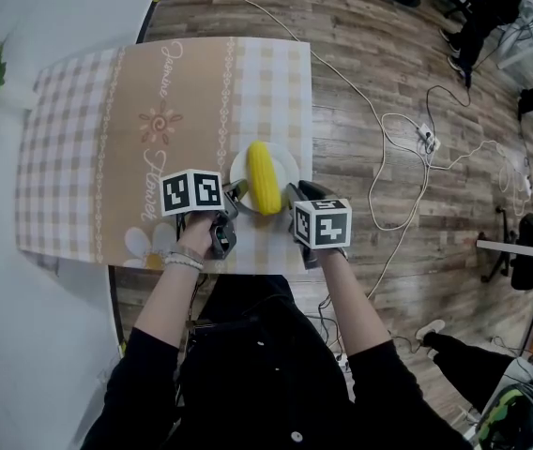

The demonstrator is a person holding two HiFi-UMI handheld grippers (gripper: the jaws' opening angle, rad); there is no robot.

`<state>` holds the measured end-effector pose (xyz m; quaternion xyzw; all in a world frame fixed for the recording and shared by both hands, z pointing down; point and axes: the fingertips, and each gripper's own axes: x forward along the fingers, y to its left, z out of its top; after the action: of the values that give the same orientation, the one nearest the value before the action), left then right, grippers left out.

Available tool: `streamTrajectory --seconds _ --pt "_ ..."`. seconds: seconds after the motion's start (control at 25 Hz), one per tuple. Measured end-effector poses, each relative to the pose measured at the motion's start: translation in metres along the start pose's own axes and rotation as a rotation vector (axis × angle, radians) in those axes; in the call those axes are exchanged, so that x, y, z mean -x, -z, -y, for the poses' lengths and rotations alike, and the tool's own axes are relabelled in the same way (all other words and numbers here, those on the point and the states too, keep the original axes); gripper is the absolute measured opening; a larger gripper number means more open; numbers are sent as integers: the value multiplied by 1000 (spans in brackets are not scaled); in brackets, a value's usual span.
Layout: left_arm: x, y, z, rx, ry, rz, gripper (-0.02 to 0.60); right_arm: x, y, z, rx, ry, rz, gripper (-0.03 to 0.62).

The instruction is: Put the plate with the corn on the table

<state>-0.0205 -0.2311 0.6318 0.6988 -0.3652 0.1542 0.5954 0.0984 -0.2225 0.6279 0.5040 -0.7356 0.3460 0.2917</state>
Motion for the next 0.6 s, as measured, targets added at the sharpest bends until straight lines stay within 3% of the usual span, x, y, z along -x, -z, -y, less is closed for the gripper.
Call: streamTrajectory --seconds 0.28,0.6 --pt "2 1 1 -48 -16 6 69 0 0 0 -8 4 13 125" --pt "6 3 3 -46 12 16 114 0 0 0 -4 12 19 124"
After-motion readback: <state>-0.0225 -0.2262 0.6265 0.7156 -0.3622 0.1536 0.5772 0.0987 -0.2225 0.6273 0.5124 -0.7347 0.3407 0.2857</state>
